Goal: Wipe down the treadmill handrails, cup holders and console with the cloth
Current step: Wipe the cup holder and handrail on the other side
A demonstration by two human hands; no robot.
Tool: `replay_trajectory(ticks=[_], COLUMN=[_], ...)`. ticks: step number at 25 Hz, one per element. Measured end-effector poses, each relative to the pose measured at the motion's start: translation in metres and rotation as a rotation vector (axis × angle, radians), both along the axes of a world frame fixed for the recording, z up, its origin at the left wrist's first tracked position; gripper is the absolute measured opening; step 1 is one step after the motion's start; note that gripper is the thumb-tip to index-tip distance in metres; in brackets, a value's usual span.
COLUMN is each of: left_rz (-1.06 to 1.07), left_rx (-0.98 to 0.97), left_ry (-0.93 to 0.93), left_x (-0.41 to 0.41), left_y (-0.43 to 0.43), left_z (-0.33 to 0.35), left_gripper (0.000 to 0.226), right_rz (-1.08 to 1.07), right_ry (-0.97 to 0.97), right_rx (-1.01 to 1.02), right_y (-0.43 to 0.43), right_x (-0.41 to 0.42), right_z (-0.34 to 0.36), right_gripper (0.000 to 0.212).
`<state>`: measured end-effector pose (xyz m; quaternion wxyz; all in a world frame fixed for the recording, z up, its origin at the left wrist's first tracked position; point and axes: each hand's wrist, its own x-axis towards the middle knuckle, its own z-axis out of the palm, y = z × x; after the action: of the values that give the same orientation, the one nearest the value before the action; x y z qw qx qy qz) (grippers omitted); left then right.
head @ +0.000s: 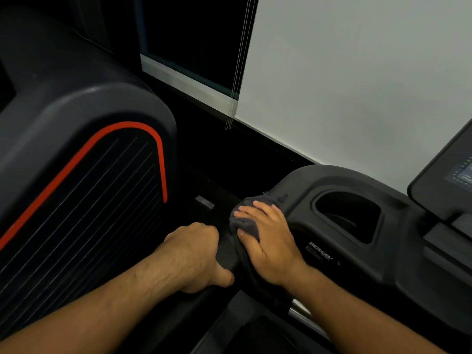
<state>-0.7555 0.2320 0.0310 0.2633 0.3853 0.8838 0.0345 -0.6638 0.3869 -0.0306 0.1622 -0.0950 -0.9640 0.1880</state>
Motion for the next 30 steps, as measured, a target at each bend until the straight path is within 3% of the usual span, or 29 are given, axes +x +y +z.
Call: replay_trajectory(ticks=[4,7,11,14,16,18,23,26,30], left_rz=[-0.019,-0.044,-0.051,-0.028,0.000,0.022,-0.116,-0.183,-0.203], left_rx=[0.035,0.090,0.179,0.204,0.213,0.235,0.316,0.291,0.277], left_ry=[0.049,0.083,0.115,0.116,0.127,0.138,0.071,0.143,0.137], left_x=[0.001,0.003,0.003,0.005,0.009,0.012,0.013,0.020,0.013], left_y=[-0.002,-0.006,-0.015,-0.018,-0.020,-0.023,-0.058,-0.074,-0.076], left_z=[-0.003,-0.008,-0.013,-0.013,-0.014,-0.014,-0.020,-0.018,-0.010], left_gripper=[0.059,0.057,0.055,0.054,0.055,0.057,0.081,0.092,0.071], right_rz=[-0.035,-0.123,-0.040,0.010,-0.025,-0.083,-0.166,-0.115,-0.184], right_ry=[-0.288,-0.194,-0.004,-0.106,-0.261,-0.296,0.048,-0.089,-0.242], right_rx=[0.245,0.232,-0.065,0.061,0.189,0.228,-0.066,-0.058,0.068], right_y=[0.012,-0.001,-0.026,-0.011,-0.003,-0.004,-0.042,-0.042,-0.032], right_x=[-0.047,-0.042,0.013,-0.007,-0.033,-0.047,0.011,0.013,-0.021], right_z=[0.029,0.013,-0.007,0.007,0.021,0.025,-0.005,0.003,0.018], right_gripper=[0.043,0.048,0.048,0.042,0.041,0.042,0.048,0.054,0.046])
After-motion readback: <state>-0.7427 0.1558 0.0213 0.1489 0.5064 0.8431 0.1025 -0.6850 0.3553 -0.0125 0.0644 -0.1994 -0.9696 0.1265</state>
